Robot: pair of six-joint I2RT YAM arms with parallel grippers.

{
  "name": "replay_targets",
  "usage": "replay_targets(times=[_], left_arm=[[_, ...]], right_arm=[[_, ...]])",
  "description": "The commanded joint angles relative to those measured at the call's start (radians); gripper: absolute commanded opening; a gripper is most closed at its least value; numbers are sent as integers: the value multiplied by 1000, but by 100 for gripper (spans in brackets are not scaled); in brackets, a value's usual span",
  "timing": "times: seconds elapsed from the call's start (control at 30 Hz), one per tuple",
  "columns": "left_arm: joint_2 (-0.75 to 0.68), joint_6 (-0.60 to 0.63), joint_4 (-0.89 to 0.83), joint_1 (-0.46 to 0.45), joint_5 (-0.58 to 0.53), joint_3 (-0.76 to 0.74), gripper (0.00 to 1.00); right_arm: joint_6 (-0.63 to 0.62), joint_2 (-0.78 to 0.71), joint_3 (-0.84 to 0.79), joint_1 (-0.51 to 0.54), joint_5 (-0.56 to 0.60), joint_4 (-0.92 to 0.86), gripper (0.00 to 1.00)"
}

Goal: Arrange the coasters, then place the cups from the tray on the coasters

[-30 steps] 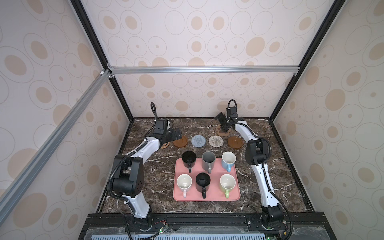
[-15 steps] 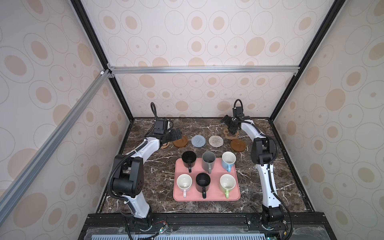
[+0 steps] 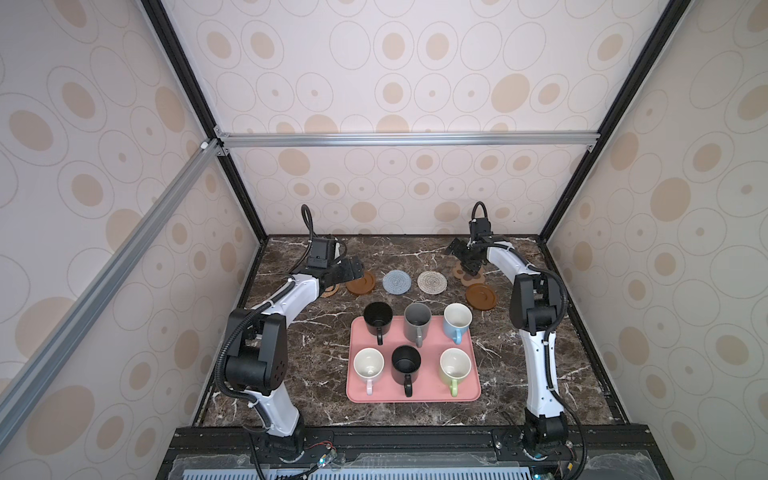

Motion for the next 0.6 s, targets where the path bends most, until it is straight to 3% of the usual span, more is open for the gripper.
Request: replay_targets(times=[0.0,0.3,0.57], left_arm=[[9,25,-10,5,4,40,100],[4,13,1,5,3,25,100],[3,0,12,4,3,16,100]], right_arm=[[0,10,-96,-3,-1,-144,100],[15,-66,-245,21,-16,-92,100],[15,-73,-266,44,-44,-82,100]])
